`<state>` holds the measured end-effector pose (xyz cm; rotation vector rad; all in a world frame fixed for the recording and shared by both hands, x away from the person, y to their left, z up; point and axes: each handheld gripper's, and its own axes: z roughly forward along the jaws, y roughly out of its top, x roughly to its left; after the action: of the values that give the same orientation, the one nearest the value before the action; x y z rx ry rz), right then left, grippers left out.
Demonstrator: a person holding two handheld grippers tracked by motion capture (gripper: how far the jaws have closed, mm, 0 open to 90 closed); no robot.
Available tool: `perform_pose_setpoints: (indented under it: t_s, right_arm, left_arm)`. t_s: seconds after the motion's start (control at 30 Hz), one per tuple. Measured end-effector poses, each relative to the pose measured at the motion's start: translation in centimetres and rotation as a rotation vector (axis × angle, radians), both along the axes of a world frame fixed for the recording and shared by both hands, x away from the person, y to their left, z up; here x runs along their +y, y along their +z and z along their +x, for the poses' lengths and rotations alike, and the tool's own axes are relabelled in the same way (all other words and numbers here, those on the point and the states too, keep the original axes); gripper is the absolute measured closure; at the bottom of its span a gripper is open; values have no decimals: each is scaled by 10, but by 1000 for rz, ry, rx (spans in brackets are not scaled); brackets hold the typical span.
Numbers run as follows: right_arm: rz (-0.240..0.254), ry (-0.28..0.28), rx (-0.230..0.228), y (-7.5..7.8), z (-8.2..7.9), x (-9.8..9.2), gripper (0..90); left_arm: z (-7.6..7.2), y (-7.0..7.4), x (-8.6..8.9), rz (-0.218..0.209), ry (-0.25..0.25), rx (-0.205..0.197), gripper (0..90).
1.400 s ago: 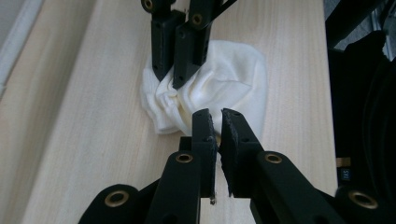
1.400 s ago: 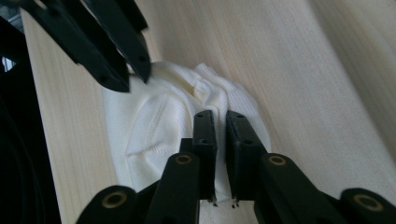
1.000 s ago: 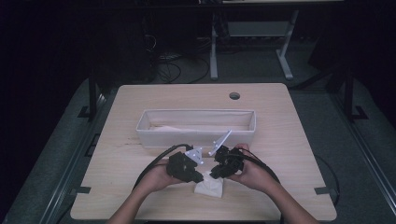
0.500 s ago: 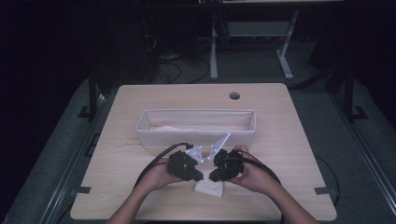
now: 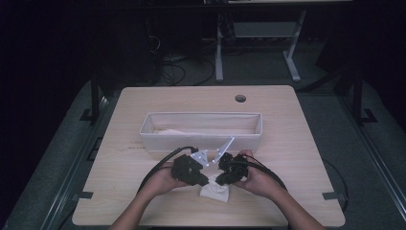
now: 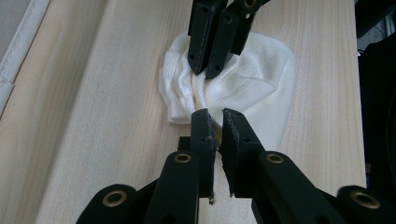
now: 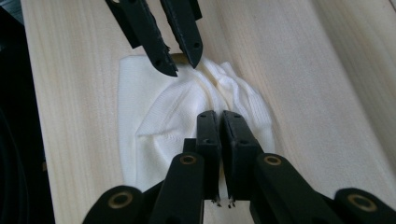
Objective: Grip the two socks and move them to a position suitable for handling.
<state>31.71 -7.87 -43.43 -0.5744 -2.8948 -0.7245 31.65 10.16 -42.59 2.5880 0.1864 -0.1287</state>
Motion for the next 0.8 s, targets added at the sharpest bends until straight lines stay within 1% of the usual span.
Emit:
perform_pose_setpoints:
  t_s: [0.07,0.13,0.17,0.3,0.37,0.43,0.47,0.6,0.73,0.8]
  right_arm:
    - [12,8,-17,3,-1,-2,828]
    - [34,11,-20,8,-4,-4,802]
    - [36,13,-22,9,-6,-5,790]
    - [75,50,-34,16,-11,-5,707]
    - [86,70,-34,17,-15,-4,684]
    - [83,97,-46,16,-17,-1,647]
    - [73,103,-50,15,-18,1,635]
    - [55,110,-63,8,-16,5,598]
    - [48,121,-62,3,-15,8,569]
    - [44,122,-57,1,-15,9,560]
  left_arm:
    - [0,0,0,0,1,-1,828]
    - [0,0,1,-2,1,-1,828]
    - [0,1,1,-3,2,1,828]
    - [0,1,2,-4,6,-2,828]
    - [0,1,2,-3,8,-1,828]
    - [0,1,2,-6,9,-1,828]
    - [0,1,2,-7,9,1,828]
    - [0,2,3,-10,14,2,828]
    - [0,3,5,-16,17,6,827]
    - [-1,4,6,-17,21,1,827]
